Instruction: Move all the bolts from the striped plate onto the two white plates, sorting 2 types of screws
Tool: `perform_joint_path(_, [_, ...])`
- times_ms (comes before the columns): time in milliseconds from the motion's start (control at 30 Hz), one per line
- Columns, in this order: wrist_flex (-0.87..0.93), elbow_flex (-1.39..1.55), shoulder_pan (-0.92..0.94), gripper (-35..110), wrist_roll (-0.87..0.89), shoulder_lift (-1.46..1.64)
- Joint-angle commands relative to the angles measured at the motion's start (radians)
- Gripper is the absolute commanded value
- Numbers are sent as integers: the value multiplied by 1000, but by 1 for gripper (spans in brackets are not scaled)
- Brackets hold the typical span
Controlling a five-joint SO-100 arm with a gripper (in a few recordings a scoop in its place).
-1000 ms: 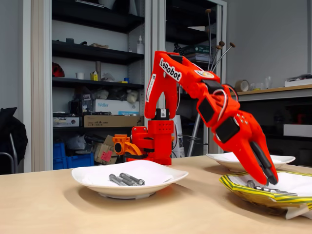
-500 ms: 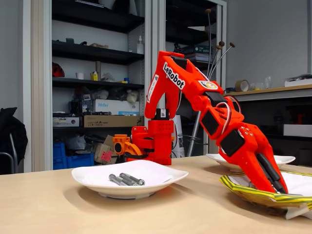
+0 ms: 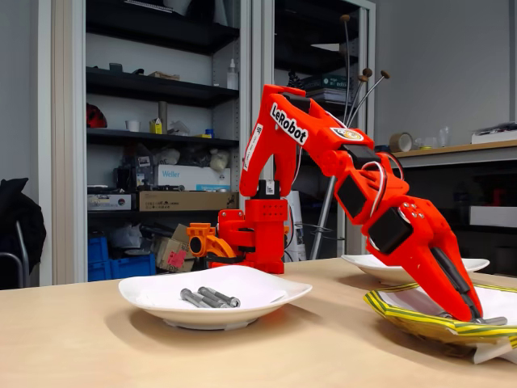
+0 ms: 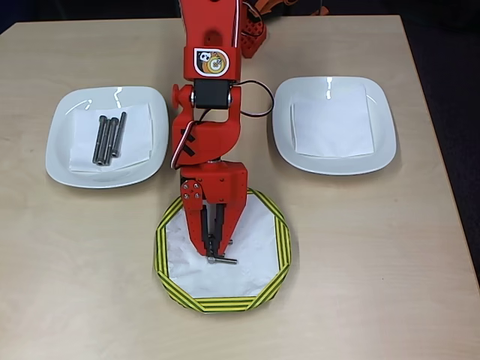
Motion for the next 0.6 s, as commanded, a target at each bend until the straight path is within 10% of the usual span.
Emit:
perform_joint_path(0, [75,-25,15,0,-8,69])
perform_joint_path(567, [23,8,-49,10,84,54])
